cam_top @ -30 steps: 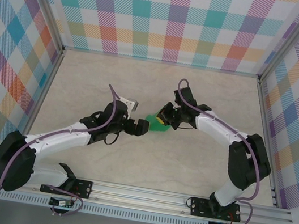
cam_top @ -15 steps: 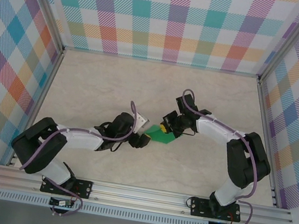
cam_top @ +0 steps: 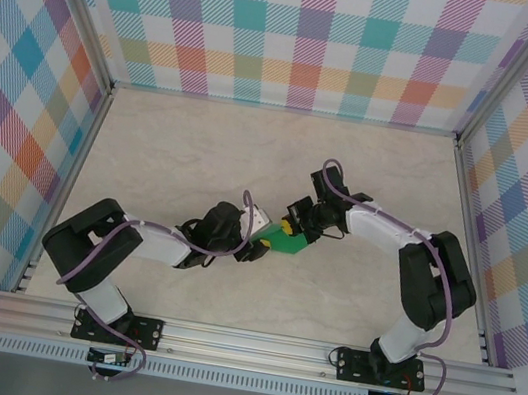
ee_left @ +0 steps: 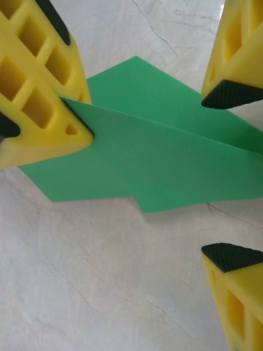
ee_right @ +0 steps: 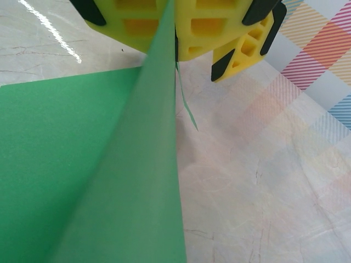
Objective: Fold a paper plane with a square sheet of paper (pick it up from the middle)
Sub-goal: Fourth fold the wing at the center of the table.
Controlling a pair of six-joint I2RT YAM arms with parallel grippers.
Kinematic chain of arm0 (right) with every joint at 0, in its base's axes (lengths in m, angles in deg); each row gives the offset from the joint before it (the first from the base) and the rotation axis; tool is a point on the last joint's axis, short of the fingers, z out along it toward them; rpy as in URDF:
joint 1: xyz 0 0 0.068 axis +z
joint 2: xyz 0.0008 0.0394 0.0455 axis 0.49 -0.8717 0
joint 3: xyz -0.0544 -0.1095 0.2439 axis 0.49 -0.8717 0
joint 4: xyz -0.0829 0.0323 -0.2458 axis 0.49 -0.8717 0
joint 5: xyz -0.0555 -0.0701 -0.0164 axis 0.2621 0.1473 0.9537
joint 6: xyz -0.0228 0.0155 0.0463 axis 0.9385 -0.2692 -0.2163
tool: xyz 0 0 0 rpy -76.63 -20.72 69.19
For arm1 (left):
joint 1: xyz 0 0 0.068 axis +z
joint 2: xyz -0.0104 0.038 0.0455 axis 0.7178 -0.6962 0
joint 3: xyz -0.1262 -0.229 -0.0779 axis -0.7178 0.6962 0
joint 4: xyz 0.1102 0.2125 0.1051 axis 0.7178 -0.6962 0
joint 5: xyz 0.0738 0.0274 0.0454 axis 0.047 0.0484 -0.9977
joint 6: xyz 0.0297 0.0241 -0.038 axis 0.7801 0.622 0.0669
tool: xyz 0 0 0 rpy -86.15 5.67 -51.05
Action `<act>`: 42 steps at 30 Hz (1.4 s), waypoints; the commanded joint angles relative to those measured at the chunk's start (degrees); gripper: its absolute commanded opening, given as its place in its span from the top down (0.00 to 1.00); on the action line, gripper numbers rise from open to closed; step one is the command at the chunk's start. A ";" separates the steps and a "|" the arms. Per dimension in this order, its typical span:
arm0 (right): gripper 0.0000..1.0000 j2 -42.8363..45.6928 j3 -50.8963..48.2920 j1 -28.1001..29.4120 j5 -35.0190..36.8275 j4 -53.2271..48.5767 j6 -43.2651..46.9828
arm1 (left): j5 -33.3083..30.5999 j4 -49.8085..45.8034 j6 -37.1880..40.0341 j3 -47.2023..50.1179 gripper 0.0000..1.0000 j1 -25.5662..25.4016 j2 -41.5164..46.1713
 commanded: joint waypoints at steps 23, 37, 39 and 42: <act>0.73 -1.50 -0.40 -1.47 -4.09 -4.25 2.65 | 7.41 -1.63 1.56 -3.50 0.86 -0.64 -3.20; 0.32 4.77 -1.47 -5.29 -1.77 -3.73 17.34 | 13.49 -5.13 -3.84 -4.97 0.90 -0.68 -3.89; 0.28 6.83 -2.99 -5.85 -0.74 -2.62 19.52 | 13.60 -5.19 -5.47 -5.05 0.90 -0.66 -4.14; 0.26 9.10 -5.29 -6.04 0.61 -0.88 23.12 | 13.80 -6.76 -9.49 -6.02 0.89 -0.72 -4.48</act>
